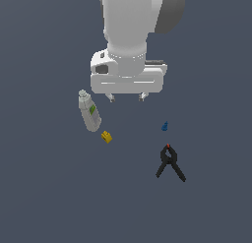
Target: Pick up a designated object from a clutter of objects.
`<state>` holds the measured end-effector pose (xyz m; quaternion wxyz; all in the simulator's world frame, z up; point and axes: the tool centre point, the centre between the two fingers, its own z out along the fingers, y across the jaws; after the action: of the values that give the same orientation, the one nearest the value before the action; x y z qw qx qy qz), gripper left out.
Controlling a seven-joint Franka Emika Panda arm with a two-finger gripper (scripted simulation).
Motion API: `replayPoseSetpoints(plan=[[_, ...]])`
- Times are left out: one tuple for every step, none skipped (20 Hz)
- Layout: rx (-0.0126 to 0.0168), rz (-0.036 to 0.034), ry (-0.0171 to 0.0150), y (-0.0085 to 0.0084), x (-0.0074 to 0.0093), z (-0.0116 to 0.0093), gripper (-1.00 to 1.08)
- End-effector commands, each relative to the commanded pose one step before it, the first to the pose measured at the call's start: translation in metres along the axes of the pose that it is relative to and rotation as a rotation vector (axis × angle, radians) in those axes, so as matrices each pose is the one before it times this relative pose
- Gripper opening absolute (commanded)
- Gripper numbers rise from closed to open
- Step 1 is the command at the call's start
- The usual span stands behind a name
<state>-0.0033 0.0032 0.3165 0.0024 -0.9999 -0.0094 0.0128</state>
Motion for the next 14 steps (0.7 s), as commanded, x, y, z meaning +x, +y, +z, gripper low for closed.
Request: replayPoseSetpoints(plan=[[0.00000, 0.00000, 0.00000, 0.00001, 0.00000, 0.00000, 1.00], [-0.00057, -0.00096, 0.00044, -0.00039, 0.00010, -0.00035, 1.00], [-0.00181, -0.00308, 0.00141, -0.00134, 0.00024, -0.00111, 1.00], [-0.00283, -0.00483, 0.00221, -0.00204, 0.00041, -0.00174, 1.00], [-0.00393, -0.00672, 0.00309, -0.00282, 0.00056, -0.00240, 1.00], [-0.00495, -0.00854, 0.00394, -0.00352, 0.00072, -0.00301, 1.00], [-0.00505, -0.00886, 0.00407, -0.00355, 0.00076, -0.00304, 1.00], [-0.00390, -0.00704, 0.00318, -0.00270, 0.00061, -0.00229, 1.00], [-0.00270, -0.00513, 0.00223, -0.00185, 0.00044, -0.00152, 1.00], [-0.00148, -0.00310, 0.00124, -0.00097, 0.00027, -0.00075, 1.00], [-0.00027, -0.00091, 0.00024, -0.00013, 0.00008, -0.00004, 1.00], [0.00077, 0.00153, -0.00064, 0.00050, -0.00014, 0.00041, 1.00], [0.00057, 0.00216, -0.00052, 0.00025, -0.00018, 0.00000, 1.00], [0.00009, 0.00168, -0.00014, -0.00010, -0.00013, -0.00040, 1.00]])
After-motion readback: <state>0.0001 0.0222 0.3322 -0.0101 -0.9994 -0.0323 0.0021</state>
